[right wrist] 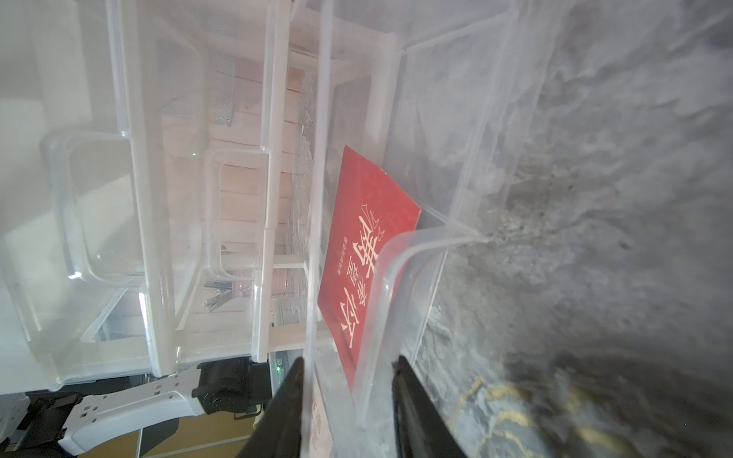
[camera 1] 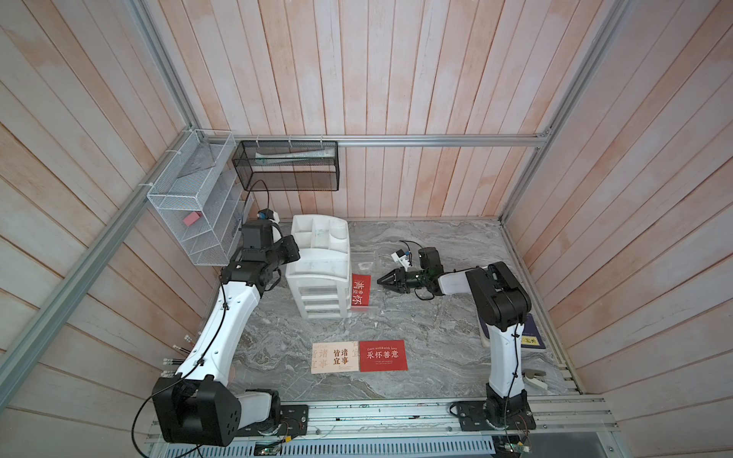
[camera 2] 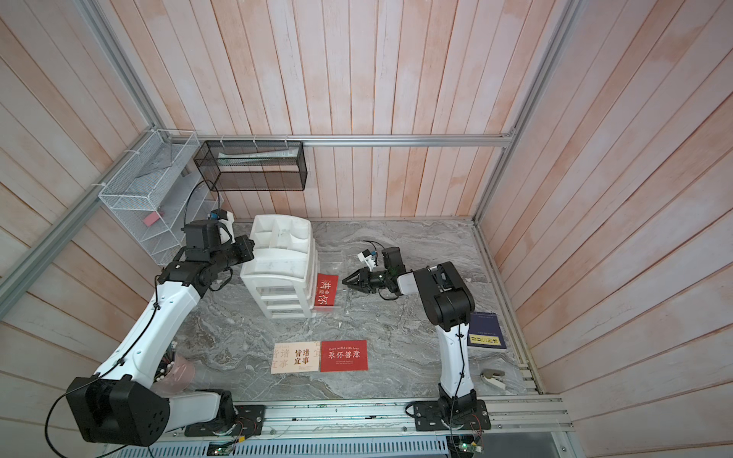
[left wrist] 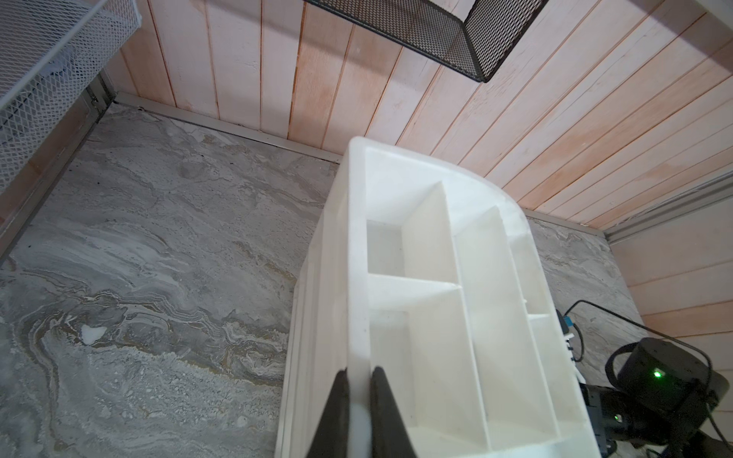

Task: Take the postcards out of the drawer
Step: Open the drawer in the storage box, then pick up the postcard from the drawer.

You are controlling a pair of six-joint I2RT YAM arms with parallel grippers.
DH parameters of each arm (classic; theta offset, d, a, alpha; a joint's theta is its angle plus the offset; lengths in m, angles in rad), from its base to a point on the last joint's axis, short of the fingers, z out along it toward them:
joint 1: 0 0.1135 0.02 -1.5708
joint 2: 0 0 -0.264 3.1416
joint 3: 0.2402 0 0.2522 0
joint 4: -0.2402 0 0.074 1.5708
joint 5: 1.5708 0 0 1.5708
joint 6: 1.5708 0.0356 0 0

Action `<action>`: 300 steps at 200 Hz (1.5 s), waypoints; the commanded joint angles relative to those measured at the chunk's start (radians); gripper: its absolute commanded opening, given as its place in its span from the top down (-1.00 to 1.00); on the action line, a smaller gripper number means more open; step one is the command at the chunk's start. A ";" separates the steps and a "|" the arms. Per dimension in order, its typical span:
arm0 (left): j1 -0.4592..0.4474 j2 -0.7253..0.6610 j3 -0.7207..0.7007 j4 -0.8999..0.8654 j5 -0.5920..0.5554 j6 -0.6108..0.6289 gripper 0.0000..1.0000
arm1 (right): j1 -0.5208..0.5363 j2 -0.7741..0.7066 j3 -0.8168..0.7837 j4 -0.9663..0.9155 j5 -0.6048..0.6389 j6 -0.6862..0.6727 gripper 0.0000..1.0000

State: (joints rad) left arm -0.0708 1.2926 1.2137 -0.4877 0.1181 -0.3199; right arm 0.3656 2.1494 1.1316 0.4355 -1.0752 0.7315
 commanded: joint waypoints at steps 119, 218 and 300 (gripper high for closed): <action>0.014 -0.019 -0.039 0.009 -0.055 -0.037 1.00 | -0.070 -0.011 0.065 -0.113 0.088 -0.116 0.28; 0.014 -0.020 -0.049 0.010 -0.042 -0.030 1.00 | 0.000 -0.212 0.105 -0.316 0.315 -0.185 0.20; 0.014 -0.027 -0.065 0.017 -0.023 -0.024 1.00 | 0.199 -0.207 0.312 -0.616 0.654 -0.143 0.17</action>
State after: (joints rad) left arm -0.0658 1.2701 1.1770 -0.4553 0.1047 -0.3706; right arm 0.5186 1.9087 1.3643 0.0044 -0.5949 0.5797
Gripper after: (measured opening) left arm 0.108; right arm 0.417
